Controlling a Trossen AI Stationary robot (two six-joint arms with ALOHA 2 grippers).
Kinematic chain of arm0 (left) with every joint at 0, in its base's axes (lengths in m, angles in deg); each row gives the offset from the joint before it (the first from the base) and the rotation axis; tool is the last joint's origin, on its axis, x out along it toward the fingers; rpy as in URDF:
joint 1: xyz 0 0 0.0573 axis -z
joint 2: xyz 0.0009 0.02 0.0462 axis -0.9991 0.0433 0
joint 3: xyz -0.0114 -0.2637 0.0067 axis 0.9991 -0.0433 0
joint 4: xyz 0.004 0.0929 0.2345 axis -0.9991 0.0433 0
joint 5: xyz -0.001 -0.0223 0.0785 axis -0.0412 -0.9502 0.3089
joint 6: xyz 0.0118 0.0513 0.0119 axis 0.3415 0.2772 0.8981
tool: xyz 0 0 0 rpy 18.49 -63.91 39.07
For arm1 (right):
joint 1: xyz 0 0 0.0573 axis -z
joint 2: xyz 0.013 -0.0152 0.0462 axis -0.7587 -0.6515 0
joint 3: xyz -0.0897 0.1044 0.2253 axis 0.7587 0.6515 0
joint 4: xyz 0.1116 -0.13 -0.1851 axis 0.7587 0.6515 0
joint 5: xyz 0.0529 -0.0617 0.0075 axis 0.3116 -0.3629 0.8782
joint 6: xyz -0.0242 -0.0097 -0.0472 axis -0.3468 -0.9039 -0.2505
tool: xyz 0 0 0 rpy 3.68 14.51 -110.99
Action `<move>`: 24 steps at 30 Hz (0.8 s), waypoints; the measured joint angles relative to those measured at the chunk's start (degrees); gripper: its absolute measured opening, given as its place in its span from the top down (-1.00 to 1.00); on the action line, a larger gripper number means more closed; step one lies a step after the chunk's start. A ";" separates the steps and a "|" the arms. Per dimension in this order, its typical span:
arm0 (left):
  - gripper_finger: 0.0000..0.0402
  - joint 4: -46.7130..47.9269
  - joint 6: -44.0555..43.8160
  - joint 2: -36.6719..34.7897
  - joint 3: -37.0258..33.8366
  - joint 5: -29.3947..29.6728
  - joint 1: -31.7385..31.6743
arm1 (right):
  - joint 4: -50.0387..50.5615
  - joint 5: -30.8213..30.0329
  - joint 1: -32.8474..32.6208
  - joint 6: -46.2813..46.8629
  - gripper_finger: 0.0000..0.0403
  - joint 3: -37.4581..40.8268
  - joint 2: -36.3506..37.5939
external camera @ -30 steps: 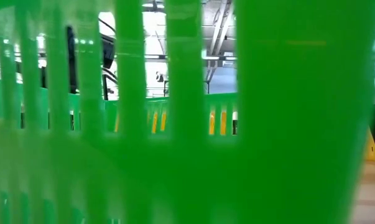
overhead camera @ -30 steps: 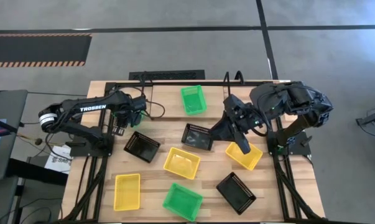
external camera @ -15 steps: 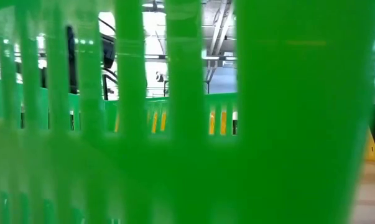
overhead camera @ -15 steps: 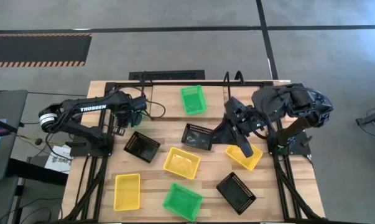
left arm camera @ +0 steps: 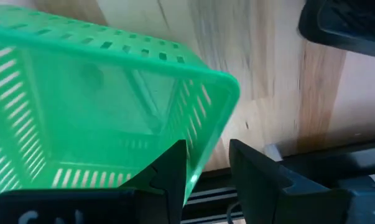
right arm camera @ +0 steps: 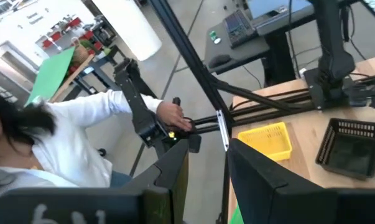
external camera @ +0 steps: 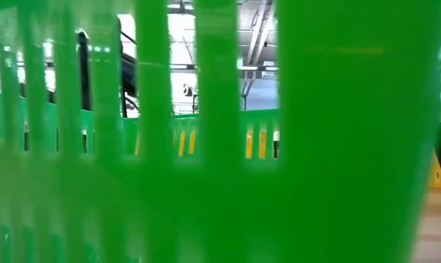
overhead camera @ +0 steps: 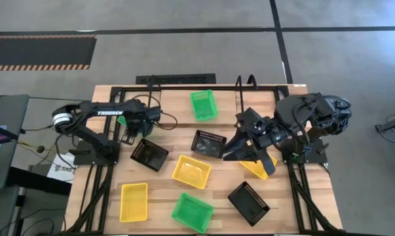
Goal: Stack baskets on shelf by color
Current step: Stack the top green bin on top of the green bin
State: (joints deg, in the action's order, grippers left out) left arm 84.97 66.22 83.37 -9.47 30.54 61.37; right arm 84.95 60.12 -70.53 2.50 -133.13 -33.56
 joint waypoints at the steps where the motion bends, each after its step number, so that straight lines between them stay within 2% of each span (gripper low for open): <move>1: 0.47 -0.11 -0.17 0.67 0.00 0.20 0.28 | -0.01 -0.01 -0.18 0.00 0.34 0.00 0.00; 4: 0.54 -0.34 -2.32 2.34 0.00 3.08 1.00 | -0.01 -0.02 -0.25 -0.02 0.34 0.00 0.00; 9: 0.94 -0.18 -6.29 3.23 0.04 5.49 1.13 | 0.06 -0.07 -0.22 -0.07 0.34 0.00 0.00; 13: 0.98 0.91 -10.25 2.18 0.58 5.30 1.19 | 0.12 -0.07 -0.22 -0.07 0.34 0.00 0.00; 18: 0.99 6.53 -14.87 -2.36 5.03 -0.08 1.76 | 0.27 -0.07 -0.22 -0.07 0.34 0.00 0.00; 24: 1.00 18.52 -21.37 -10.15 13.80 -7.89 5.42 | 0.25 -0.04 -0.22 -0.07 0.34 0.00 0.00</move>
State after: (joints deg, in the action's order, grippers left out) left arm 103.48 44.85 73.22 4.34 22.65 66.79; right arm 85.20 60.07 -70.76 2.43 -133.13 -33.56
